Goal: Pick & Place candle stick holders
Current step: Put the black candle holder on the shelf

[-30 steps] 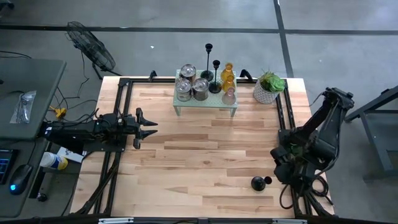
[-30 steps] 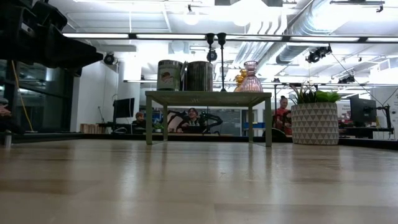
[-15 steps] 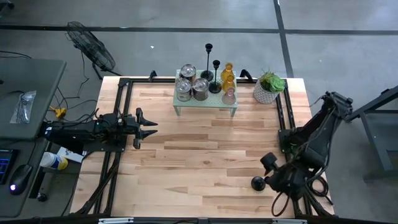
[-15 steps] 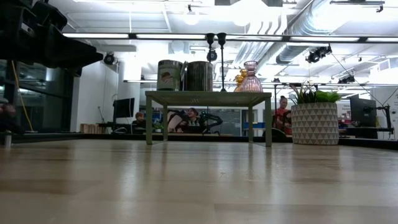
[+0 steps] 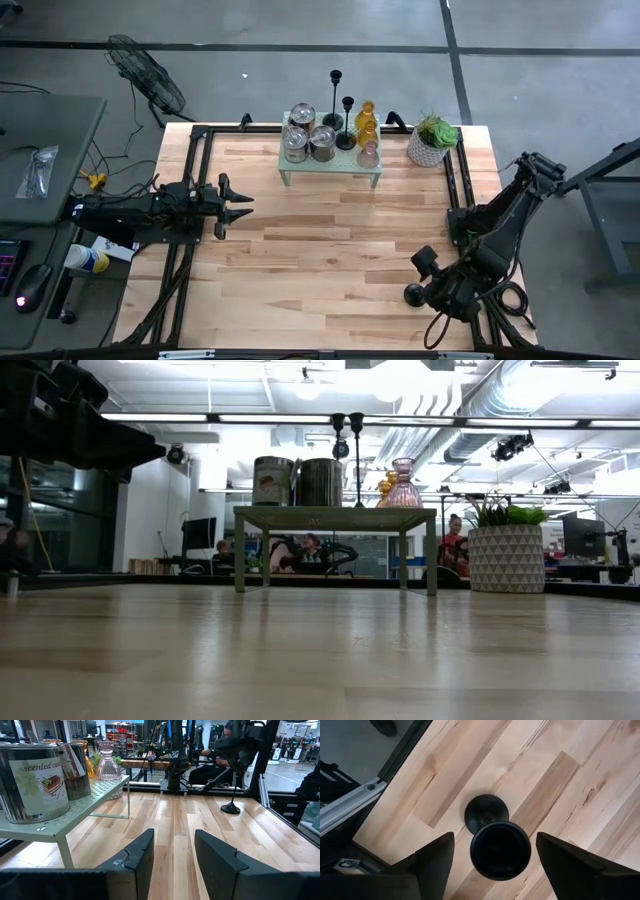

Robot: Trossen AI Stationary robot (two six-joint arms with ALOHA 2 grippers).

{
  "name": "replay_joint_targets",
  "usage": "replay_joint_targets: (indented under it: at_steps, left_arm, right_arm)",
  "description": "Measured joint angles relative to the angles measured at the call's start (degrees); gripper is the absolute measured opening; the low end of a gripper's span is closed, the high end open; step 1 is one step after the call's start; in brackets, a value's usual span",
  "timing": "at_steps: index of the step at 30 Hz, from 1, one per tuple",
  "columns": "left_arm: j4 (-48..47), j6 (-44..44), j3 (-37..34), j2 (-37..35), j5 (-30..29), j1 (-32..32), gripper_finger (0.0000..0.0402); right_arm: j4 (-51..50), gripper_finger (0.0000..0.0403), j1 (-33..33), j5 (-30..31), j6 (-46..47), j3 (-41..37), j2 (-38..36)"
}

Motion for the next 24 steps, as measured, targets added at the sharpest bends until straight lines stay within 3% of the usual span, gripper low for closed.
replay_joint_targets:
  at_steps: [24]
  left_arm:
    - [-0.2,0.0,0.0,0.0,0.0,0.01,0.0138]
  right_arm:
    - [0.23,0.0129,-0.39,0.16,0.42,0.0,0.86]
